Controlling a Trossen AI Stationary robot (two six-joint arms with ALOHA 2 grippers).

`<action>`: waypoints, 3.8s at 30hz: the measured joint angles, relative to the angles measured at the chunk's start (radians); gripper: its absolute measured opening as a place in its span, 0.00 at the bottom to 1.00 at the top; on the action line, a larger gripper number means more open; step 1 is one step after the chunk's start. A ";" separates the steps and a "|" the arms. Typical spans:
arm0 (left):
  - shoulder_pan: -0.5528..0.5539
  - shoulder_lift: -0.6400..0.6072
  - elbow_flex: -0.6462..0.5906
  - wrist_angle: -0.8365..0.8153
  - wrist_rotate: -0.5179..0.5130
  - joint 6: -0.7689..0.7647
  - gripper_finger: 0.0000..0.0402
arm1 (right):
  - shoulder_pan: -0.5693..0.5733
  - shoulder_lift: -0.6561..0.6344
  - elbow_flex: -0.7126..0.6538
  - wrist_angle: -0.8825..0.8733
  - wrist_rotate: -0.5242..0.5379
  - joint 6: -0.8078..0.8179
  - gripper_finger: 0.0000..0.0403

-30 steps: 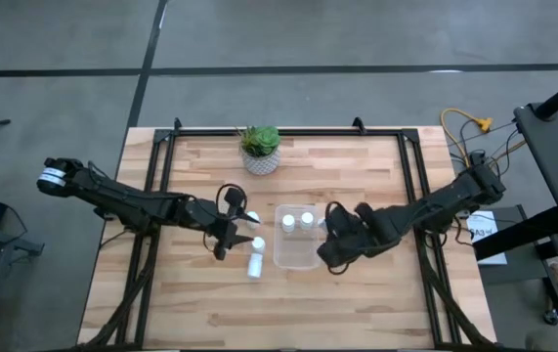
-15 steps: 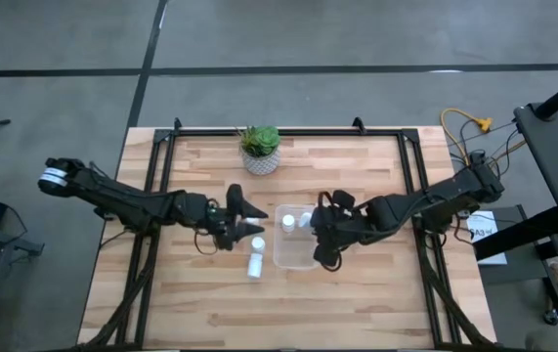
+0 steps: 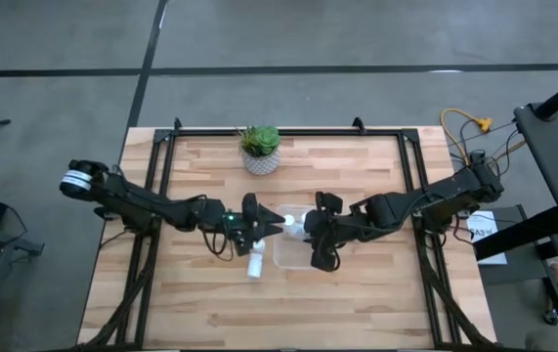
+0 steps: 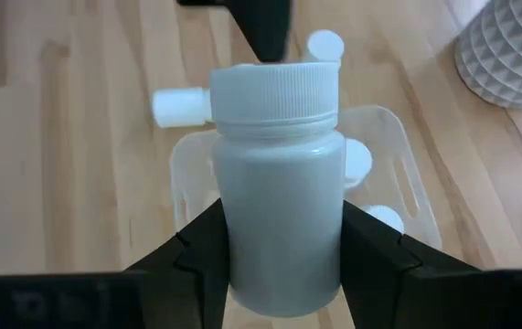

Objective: Pick and place pill bottles into a basket
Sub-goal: Put the white medicine bottle into the transparent bin

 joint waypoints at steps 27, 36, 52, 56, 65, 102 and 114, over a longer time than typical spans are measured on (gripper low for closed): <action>-0.001 0.060 0.214 -0.230 0.145 -0.126 0.55 | 0.000 0.000 -0.001 0.041 -0.037 -0.047 0.37; -0.003 0.060 0.230 -0.283 0.163 -0.203 0.55 | -0.008 0.001 -0.001 0.057 -0.042 -0.067 0.37; -0.002 0.060 0.424 -0.680 0.163 -0.267 0.55 | -0.015 0.002 -0.002 0.062 -0.060 -0.074 0.37; 0.003 0.060 0.446 -0.746 0.160 -0.262 0.55 | -0.017 0.002 -0.002 0.061 -0.077 -0.075 0.37; 0.018 0.071 0.470 -0.796 0.131 -0.241 0.55 | -0.018 0.002 -0.001 0.088 -0.101 -0.075 0.37; -0.001 0.072 0.497 -0.810 0.135 -0.293 0.36 | -0.033 0.002 -0.001 0.095 -0.112 -0.079 0.37; -0.003 0.072 0.496 -0.835 0.130 -0.314 0.36 | -0.033 -0.001 0.000 0.121 -0.107 -0.059 0.56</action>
